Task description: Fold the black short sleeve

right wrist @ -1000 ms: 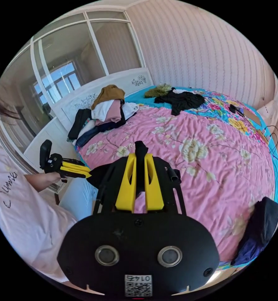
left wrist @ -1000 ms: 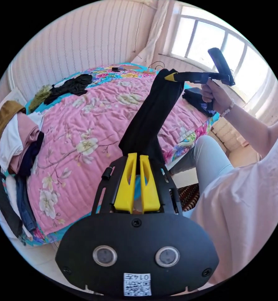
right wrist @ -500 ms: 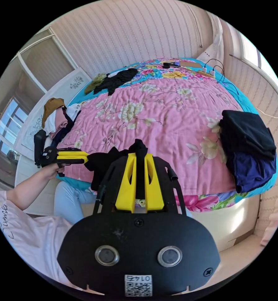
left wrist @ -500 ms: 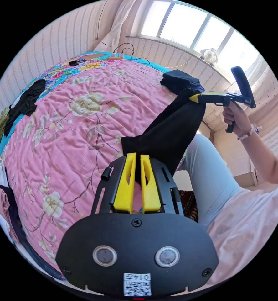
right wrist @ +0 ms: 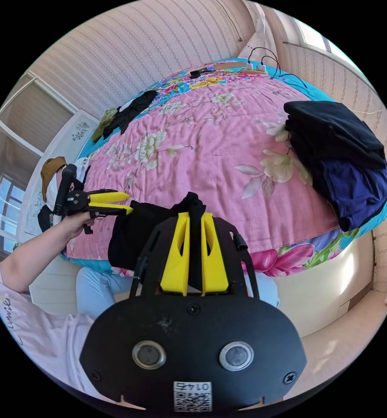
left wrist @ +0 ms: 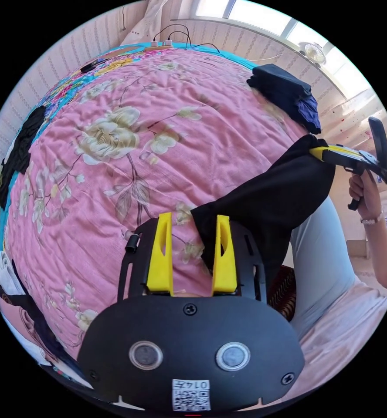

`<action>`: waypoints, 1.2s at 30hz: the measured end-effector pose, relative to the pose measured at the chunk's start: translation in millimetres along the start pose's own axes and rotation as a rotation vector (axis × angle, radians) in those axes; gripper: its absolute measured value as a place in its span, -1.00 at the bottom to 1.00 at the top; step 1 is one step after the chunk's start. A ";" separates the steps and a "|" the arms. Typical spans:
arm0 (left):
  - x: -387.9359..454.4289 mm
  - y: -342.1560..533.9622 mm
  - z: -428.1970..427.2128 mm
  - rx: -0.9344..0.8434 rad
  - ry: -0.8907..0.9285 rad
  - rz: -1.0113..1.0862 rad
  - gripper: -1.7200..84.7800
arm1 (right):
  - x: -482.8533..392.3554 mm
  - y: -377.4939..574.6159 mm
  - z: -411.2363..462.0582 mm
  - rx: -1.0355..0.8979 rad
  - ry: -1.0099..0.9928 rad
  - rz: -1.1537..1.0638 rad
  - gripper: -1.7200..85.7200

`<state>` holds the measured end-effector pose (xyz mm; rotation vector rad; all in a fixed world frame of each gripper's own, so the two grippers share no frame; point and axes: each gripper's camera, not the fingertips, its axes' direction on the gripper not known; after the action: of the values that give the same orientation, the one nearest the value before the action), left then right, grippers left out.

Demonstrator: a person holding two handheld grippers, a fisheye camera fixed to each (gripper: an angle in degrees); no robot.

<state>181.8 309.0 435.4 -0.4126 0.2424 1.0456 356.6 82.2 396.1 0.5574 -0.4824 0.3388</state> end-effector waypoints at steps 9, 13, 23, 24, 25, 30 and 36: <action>33.1 -12.9 -10.7 0.026 0.027 0.147 -0.95 | 30.8 31.8 -13.7 0.038 -0.076 -0.015 -0.89; 58.7 3.9 -67.8 0.183 0.042 0.217 -0.97 | 42.6 60.7 -50.1 0.165 -0.114 -0.025 -0.89; 146.8 -84.7 -112.1 0.337 0.507 0.229 -0.96 | 110.2 69.3 -176.7 0.366 0.180 0.031 -0.87; 150.7 -96.0 -115.7 0.358 0.504 0.228 -0.96 | 114.4 61.1 -183.0 0.362 0.203 0.030 -0.87; 157.8 -119.6 -123.4 0.405 0.480 0.224 -0.95 | 123.0 40.7 -194.1 0.357 0.260 0.027 -0.86; 159.6 -217.1 -130.9 0.416 0.360 0.064 -0.85 | 178.0 -53.9 -191.3 0.258 0.343 0.151 -0.73; 133.7 -193.4 -134.7 0.341 0.232 0.064 -0.82 | 190.9 -31.0 -138.7 0.209 0.232 0.247 -0.65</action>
<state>415.9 270.4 304.4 -0.2169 0.6346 0.9961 576.9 170.8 379.3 0.6526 -0.2921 0.6877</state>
